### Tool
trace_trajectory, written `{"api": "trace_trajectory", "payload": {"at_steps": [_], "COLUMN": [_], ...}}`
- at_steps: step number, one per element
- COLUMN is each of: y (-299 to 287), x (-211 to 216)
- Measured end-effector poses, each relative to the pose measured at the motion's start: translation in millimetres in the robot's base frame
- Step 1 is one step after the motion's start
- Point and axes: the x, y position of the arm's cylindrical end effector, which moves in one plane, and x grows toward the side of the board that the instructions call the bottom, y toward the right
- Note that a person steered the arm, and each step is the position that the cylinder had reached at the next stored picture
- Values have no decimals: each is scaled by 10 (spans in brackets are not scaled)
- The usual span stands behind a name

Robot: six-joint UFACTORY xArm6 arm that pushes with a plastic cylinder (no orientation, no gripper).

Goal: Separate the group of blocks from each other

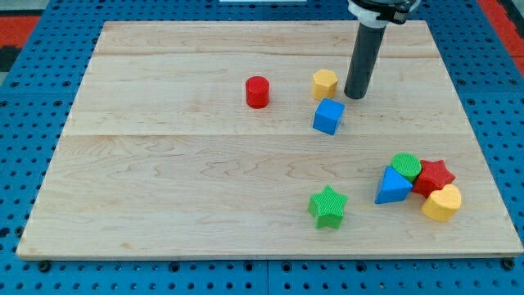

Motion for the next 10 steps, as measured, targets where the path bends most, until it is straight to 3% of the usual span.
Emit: {"api": "trace_trajectory", "payload": {"at_steps": [1, 2, 3, 5, 7, 8, 10], "y": [-145, -338, 101, 977, 1640, 1500, 251], "x": [-216, -99, -87, 314, 1242, 1795, 1694]}}
